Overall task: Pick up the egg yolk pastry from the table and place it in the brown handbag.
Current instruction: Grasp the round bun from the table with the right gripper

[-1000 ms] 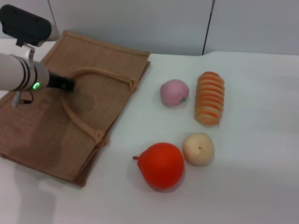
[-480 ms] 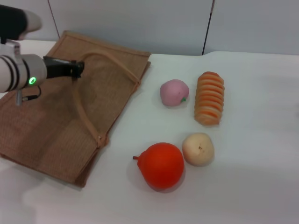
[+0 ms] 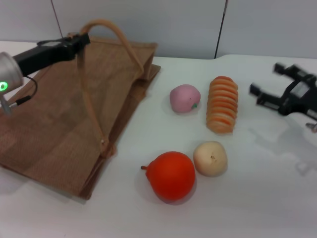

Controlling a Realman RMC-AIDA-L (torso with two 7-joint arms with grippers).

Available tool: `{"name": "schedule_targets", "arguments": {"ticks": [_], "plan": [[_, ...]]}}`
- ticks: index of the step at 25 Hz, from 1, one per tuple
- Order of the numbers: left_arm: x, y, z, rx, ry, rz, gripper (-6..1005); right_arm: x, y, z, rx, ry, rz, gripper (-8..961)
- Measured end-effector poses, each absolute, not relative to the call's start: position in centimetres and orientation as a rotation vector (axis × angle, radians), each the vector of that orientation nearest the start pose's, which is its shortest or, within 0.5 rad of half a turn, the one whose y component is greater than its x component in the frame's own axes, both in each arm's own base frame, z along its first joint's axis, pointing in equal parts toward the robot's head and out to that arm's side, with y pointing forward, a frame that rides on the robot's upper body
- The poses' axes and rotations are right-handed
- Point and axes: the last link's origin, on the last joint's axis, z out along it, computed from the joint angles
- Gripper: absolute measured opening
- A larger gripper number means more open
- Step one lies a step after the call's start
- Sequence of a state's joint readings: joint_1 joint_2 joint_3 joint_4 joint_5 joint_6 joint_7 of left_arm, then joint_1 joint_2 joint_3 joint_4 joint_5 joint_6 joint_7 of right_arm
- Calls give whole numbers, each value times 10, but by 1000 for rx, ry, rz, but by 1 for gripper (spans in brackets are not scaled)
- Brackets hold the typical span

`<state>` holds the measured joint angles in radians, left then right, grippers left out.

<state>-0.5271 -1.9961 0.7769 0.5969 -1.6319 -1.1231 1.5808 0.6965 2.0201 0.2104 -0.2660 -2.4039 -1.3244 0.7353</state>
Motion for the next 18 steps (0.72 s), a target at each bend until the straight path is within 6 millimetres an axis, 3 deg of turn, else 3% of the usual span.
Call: {"name": "schedule_targets", "arguments": {"ticks": [5, 18], "plan": [[-276, 389, 77, -2075, -889, -1116, 122, 286, 362, -6, -2497, 332, 605, 806], [-254, 382, 75, -2144, -816, -1264, 124, 262, 359, -34, -2813, 319, 471, 798]]}}
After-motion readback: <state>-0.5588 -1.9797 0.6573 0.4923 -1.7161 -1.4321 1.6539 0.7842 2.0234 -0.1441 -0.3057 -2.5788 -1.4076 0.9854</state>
